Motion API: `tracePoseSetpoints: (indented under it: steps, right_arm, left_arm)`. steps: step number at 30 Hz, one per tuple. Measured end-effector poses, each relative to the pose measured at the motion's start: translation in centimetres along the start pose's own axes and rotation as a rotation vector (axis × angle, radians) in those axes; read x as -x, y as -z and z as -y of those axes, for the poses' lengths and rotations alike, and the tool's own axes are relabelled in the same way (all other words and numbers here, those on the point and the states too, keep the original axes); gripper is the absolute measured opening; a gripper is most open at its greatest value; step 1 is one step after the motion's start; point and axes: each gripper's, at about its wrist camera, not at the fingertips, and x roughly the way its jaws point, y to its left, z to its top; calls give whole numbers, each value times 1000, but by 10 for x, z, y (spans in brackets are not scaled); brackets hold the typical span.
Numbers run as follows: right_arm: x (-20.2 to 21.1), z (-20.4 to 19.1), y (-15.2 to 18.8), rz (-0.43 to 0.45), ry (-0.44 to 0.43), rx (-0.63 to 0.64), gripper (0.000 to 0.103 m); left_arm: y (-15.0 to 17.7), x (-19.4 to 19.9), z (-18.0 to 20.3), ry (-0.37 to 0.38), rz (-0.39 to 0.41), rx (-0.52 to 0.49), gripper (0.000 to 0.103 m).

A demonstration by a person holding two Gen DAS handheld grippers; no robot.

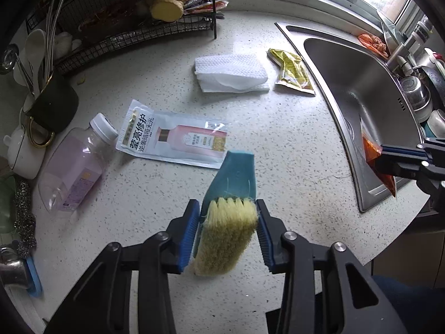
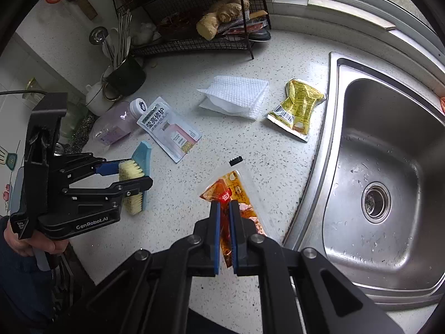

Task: Collect trash
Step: 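Grasp the yellow scrub brush by its bristles with the left gripper, then carry the brush and sauce packet down toward the red bin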

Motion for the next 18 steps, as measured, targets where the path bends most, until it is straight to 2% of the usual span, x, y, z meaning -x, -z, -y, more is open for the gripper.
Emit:
tracePoseSetpoints:
  steps: [8, 18]
  right_arm:
    - [37, 0, 49, 41, -15, -7, 5]
    - [88, 0, 132, 97, -17, 2, 5]
  left_arm:
    - [23, 34, 39, -16, 49, -7, 36]
    - [77, 71, 125, 6, 104, -51, 35]
